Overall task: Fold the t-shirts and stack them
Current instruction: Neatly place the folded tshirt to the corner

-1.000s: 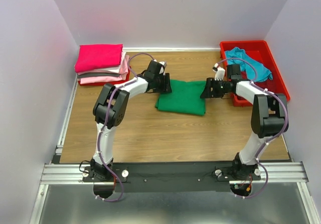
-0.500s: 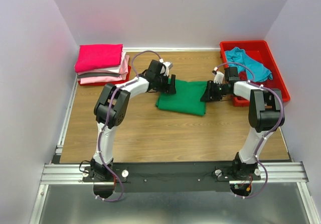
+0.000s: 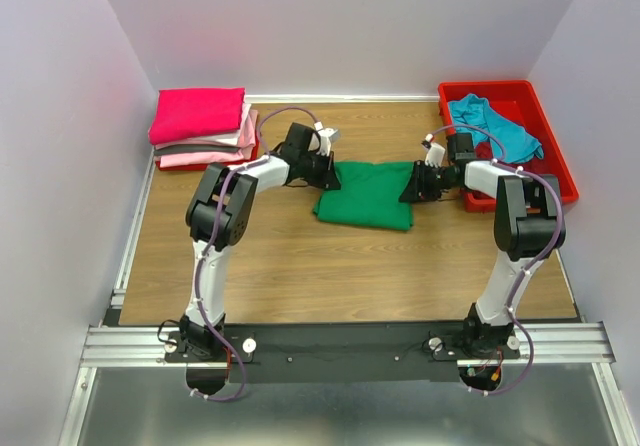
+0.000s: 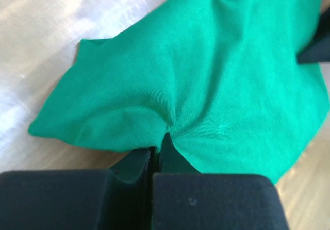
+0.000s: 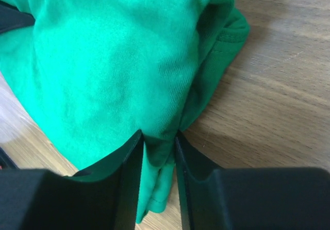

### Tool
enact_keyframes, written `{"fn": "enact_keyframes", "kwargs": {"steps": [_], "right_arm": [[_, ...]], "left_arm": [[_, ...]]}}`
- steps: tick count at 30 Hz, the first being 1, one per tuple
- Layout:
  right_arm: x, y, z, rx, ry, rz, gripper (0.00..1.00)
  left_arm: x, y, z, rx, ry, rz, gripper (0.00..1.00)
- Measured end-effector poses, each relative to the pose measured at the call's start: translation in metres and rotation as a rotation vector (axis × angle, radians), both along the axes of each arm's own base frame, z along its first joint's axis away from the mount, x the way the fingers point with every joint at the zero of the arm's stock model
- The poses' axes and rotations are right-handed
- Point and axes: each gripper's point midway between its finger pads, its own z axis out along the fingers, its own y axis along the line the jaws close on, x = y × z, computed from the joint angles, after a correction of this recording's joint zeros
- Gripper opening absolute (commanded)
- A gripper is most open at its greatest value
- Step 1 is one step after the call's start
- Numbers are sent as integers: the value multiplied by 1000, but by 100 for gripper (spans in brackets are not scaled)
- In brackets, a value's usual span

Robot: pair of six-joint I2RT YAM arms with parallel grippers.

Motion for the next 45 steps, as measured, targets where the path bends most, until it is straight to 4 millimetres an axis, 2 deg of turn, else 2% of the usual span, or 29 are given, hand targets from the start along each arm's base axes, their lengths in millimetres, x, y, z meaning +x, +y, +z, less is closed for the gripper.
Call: {"fn": "enact_keyframes", "kwargs": {"steps": [2,3,5,6,9,12,15,19,23,28,33,36,40,45], "right_arm": [[0,1,2,7,-2,11,58],[0,2,4,10,-6,24,70],[-1,4,10,17,-25,60,80],[-1,4,13,12,-39,74,91],[-6,0,29,-11,-87,114,97],[-3,-9,60,-33,-194,135,100],[2,-21,81,-41,-267,126,100],[4,-36,81,-46,-274,103,100],[3,-37,81,-43,-272,109,100],[2,-35,81,-38,-275,119,100],[2,-35,81,-38,-274,119,100],[2,-35,81,-36,-273,120,100],[1,-34,81,-31,-273,123,100],[1,-33,82,-25,-275,127,100]], "left_arm": [[-5,2,2,-35,8,-15,0],[-9,5,2,-47,14,-20,0],[-21,15,5,-69,30,-22,0],[-27,19,5,-74,39,-23,0],[-46,38,6,-77,59,-5,0],[-48,56,16,-45,29,31,0],[-36,73,35,27,-57,95,0],[-10,103,74,166,-220,229,0],[11,145,110,333,-358,403,0],[18,184,139,485,-460,531,0],[27,206,165,590,-532,589,0],[36,216,189,646,-595,617,0],[48,221,213,684,-657,631,0],[63,221,224,731,-696,616,0]]}}
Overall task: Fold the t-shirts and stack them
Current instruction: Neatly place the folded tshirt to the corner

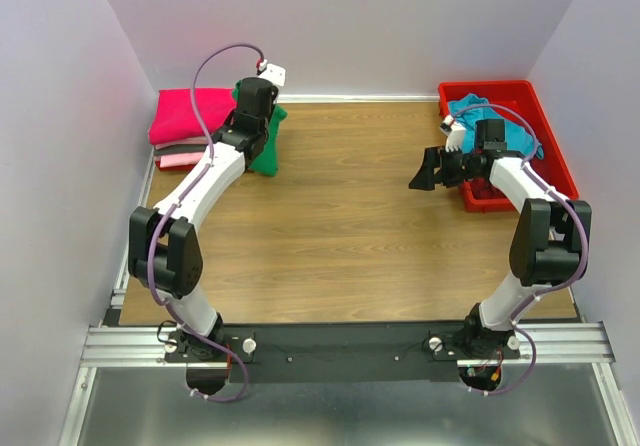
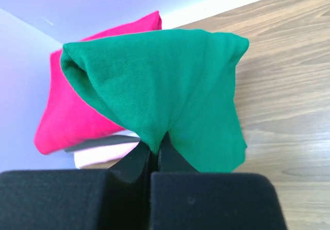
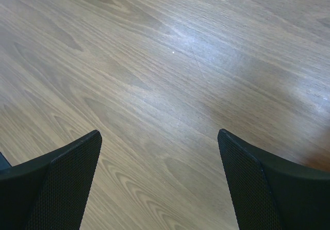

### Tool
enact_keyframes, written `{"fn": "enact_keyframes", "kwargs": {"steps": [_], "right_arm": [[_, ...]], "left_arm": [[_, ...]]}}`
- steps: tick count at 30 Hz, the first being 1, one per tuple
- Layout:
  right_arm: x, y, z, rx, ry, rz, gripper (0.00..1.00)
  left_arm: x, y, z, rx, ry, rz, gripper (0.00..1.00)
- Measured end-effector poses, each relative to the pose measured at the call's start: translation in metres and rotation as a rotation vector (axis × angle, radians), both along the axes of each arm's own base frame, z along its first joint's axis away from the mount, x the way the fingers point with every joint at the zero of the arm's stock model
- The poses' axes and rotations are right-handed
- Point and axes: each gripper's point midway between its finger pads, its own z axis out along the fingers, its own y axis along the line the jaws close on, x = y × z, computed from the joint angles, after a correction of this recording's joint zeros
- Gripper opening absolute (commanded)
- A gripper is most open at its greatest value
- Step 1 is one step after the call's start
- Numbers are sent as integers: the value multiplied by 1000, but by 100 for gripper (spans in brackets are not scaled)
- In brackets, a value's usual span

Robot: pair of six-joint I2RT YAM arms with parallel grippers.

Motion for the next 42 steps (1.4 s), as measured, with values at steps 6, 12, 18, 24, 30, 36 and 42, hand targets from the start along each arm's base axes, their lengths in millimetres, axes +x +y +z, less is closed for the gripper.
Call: {"fn": "enact_keyframes", "kwargs": {"steps": [6,12,18,24,30,36,42], "right_arm": [[-1,1,1,6,-3,9,100],[-1,3,1,17,-1,16,100],[-2,4,2,26,-1,22,100],[-2,5,2,28,0,23,100],[-3,5,2,29,0,24,100],[-3,5,2,29,0,24,100],[-3,5,2,29,1,24,100]], "left_arm": [[8,2,17,60,-27,0,0],[13,6,45,88,-80,13,0],[17,10,68,111,-124,34,0],[21,13,98,111,-182,56,0],[20,18,113,123,-210,83,0],[17,25,115,153,-208,117,0],[16,30,130,163,-235,139,0]]}}
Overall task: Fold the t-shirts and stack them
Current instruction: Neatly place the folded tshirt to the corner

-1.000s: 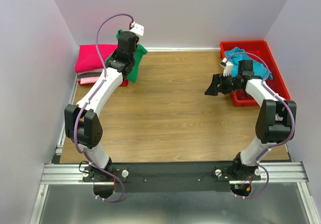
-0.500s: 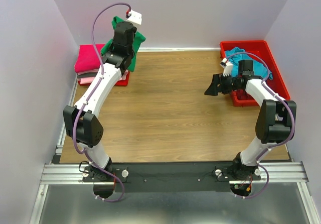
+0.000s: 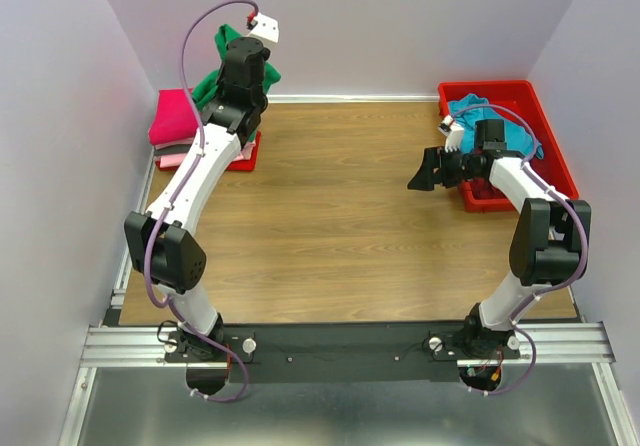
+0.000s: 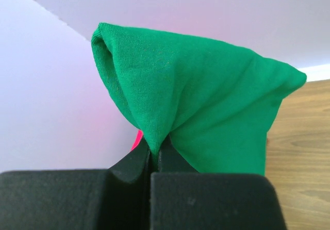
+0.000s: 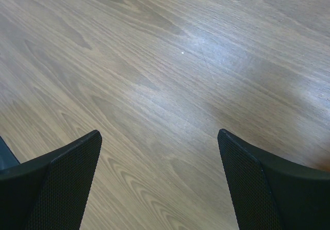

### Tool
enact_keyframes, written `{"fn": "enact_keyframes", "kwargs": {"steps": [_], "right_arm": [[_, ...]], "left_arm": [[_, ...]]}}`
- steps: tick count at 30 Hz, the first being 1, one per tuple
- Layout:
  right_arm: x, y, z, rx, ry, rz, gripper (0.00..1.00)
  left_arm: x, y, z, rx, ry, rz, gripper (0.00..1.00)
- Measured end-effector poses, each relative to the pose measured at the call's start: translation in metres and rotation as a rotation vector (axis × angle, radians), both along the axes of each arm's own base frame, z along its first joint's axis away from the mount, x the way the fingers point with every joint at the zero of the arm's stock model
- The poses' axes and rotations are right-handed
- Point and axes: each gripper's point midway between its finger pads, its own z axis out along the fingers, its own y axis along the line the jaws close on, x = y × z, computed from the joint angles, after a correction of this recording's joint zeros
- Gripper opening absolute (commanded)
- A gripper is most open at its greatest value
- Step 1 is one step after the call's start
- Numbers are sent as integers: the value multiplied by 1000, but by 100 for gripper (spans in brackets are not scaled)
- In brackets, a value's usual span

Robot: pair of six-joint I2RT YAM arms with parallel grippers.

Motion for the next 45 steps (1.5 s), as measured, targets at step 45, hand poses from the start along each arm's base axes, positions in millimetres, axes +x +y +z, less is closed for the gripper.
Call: {"fn": "enact_keyframes", "kwargs": {"steps": [45], "right_arm": [[-3,3,-10,23,36,13,100]], "left_arm": [[96,104,-43,-8,-9,206,0]]}}
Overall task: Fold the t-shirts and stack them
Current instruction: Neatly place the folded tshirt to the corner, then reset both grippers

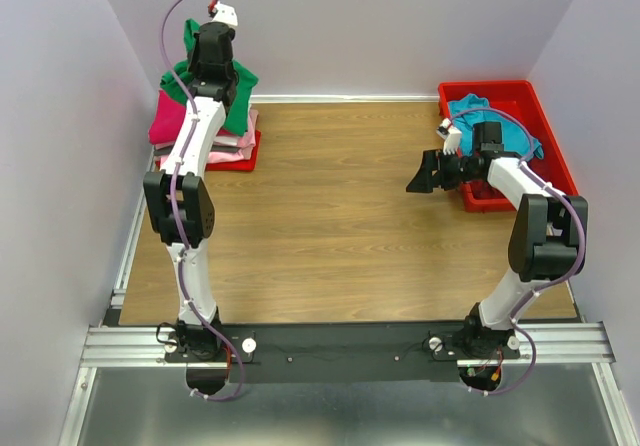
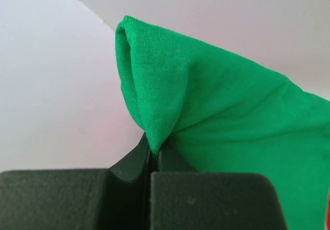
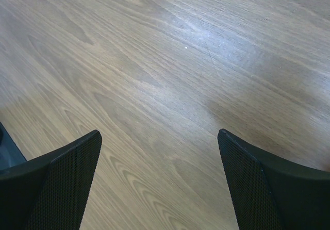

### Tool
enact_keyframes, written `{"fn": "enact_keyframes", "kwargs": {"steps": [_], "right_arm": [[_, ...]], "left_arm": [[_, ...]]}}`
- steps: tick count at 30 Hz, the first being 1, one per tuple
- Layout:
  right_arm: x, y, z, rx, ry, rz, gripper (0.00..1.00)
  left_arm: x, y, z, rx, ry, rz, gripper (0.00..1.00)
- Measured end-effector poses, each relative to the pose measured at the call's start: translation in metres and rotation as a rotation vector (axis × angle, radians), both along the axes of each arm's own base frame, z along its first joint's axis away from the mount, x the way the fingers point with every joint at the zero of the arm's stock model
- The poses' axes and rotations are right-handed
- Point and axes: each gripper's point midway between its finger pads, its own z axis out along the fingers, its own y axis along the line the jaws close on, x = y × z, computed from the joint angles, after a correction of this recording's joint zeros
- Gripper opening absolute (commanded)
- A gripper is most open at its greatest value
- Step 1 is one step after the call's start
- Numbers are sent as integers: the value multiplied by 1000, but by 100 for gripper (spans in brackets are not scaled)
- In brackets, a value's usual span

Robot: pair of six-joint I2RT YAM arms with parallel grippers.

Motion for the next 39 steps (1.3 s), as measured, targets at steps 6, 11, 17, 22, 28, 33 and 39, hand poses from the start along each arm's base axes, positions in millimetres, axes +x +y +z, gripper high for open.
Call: {"fn": "enact_keyframes", "kwargs": {"steps": [6,11,17,22,28,33,39], "right_arm": [[-2,2,1,11,5,7,100],[-3,2,1,14,6,11,100],[-3,2,1,9,1,20,100],[-3,0,-1,-6,-13,31,100],[-5,-10,11,-88,-87,35,100],[-3,-32,67,-240,-288,-30,100],[-7,-81,158,-412,-515,-356,100]], "left_arm": [[20,30,-37,-44,25,44,13],[30,63,-90,-117,64,129,95],[14,108,-115,-271,78,247,98],[-2,114,-56,-408,-33,171,98],[-101,40,101,-526,-296,-225,98],[-222,-4,136,-538,-444,-476,98],[-278,-57,58,-608,-327,-672,98]]}}
